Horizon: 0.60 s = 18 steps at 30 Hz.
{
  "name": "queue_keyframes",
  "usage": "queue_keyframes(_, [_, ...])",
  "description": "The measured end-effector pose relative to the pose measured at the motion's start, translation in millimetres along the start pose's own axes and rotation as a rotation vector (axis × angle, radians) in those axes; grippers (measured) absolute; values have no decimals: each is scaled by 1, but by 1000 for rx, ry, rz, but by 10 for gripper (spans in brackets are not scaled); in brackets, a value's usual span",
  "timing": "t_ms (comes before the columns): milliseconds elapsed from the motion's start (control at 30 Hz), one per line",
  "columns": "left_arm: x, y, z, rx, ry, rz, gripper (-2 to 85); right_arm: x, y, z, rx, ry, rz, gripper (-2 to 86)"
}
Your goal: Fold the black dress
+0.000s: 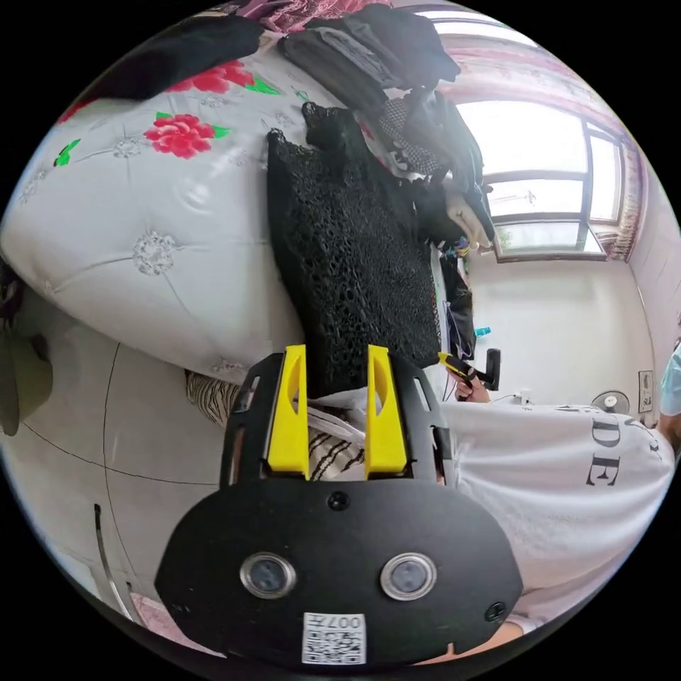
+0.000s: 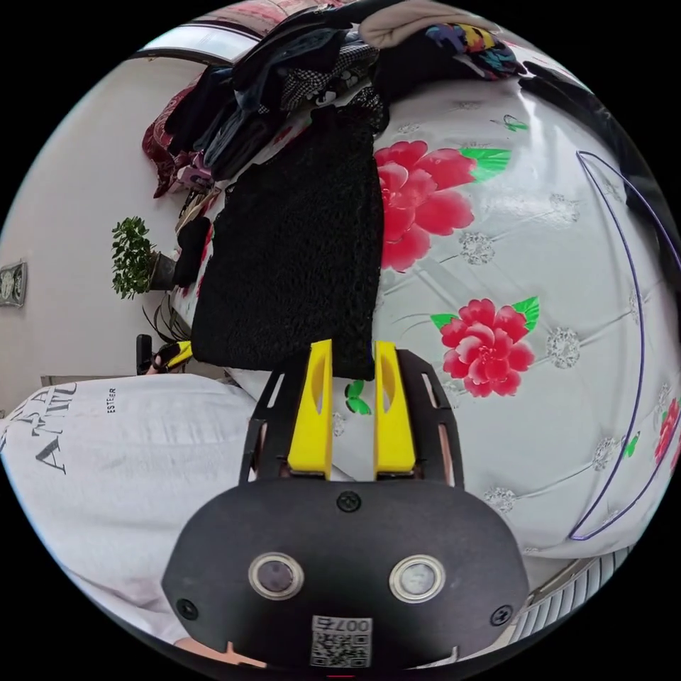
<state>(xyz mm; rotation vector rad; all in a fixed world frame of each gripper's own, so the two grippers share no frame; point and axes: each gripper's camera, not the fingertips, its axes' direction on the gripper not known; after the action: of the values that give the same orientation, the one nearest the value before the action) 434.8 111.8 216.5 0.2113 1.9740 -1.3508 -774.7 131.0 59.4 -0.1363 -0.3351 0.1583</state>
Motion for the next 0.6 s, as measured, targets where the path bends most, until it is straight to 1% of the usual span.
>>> queue_keyframes(33, [4,-7,12,-50,-27,14,51,-3,-3,-1,-6,2,-15,27])
queue_keyframes(67, [7,-11,16,-67,-43,20,32,-5,-4,-2,-8,9,-23,22])
queue_keyframes(100, [11,-18,21,-87,-66,35,16,-10,-7,-7,-6,18,-51,12])
queue_keyframes(167, [19,-28,18,-90,-36,67,2,-20,-8,-21,24,27,-117,5])
queue_keyframes(267, [45,-33,-15,-17,1,147,-5,-39,-3,-67,137,-13,-227,0])
queue_keyframes(300, [57,-31,-34,18,9,171,-6,-48,3,-91,206,-44,-276,-1])
queue_keyframes(333, [70,-26,-55,67,23,204,-6,-58,14,-116,277,-67,-340,-1])
queue_keyframes(433, [94,-2,-101,172,83,268,-7,-75,52,-158,404,-67,-475,-2])
queue_keyframes(467, [96,4,-107,182,91,269,-7,-75,59,-160,404,-69,-491,-2])
queue_keyframes(500, [94,18,-114,188,109,261,-7,-71,73,-157,359,-66,-505,-2])
queue_keyframes(533, [89,32,-112,167,116,246,-7,-63,84,-142,257,-36,-474,-2])
queue_keyframes(600, [74,54,-99,107,90,185,-7,-51,105,-122,135,-36,-398,-2])
